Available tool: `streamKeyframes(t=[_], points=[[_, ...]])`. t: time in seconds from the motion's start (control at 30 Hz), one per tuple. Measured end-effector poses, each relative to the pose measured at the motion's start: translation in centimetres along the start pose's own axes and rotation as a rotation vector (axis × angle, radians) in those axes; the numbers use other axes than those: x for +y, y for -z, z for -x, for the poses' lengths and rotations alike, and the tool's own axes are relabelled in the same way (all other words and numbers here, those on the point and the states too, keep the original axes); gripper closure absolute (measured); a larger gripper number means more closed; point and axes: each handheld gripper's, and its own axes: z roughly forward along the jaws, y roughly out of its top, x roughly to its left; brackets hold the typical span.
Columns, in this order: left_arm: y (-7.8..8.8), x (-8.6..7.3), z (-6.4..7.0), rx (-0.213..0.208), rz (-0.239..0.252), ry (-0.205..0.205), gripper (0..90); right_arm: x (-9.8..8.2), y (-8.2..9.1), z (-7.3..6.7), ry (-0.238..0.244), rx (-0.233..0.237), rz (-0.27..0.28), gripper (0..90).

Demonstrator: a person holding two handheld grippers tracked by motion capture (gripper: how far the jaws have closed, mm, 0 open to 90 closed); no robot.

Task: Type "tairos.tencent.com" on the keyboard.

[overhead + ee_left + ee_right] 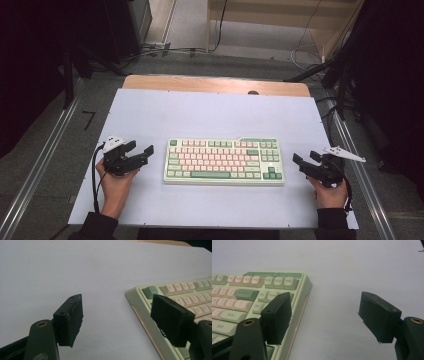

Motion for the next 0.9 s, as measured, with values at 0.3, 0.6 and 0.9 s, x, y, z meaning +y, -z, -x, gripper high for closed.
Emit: streamKeyframes(t=[0.3,0.6,0.9], points=[[0.0,0.1,0.5,-0.020,0.007,-0.004,26.8,0.1,-0.1,-0.7,0.018,0.015,0.001,24.5],[-0.1,0.2,1.2,-0.059,0.013,0.010,26.7,0.2,-0.2,-1.8,0.035,0.048,0.004,24.5],[-0.5,0.3,2.5,-0.090,0.012,-0.013,26.8,0.4,-0.4,-3.2,0.056,0.084,0.002,24.5]])
